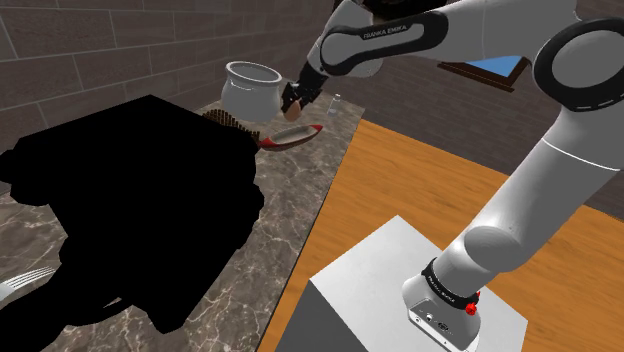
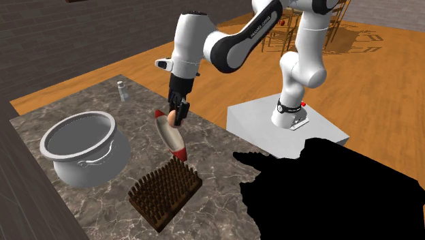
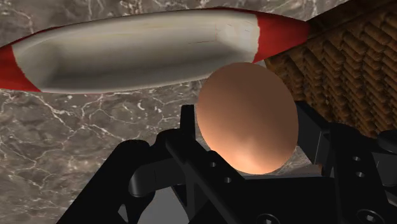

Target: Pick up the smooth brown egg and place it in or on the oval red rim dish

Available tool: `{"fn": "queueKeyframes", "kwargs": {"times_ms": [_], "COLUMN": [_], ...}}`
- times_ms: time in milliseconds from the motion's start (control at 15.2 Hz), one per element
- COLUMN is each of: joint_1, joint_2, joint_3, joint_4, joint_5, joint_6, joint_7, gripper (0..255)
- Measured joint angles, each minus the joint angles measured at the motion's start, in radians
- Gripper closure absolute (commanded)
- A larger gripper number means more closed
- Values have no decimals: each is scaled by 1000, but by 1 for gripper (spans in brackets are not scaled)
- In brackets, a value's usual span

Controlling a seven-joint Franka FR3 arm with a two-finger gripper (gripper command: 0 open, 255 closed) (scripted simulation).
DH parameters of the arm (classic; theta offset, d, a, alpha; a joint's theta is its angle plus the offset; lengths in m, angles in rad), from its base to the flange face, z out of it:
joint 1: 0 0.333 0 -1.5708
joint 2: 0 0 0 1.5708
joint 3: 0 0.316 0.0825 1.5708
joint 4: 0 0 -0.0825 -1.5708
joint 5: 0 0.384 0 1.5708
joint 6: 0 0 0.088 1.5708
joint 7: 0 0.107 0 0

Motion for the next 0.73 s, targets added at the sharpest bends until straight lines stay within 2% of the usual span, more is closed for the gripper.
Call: {"fn": "queueKeyframes", "kwargs": {"times_ms": [264, 726], "joint_1": [-54, -65], "joint_2": [61, 102], "joint_3": [-38, -44], "joint_4": [91, 57], "joint_5": [34, 49], "joint_6": [-40, 31], "joint_7": [-112, -149], "gripper": [255, 255]}}
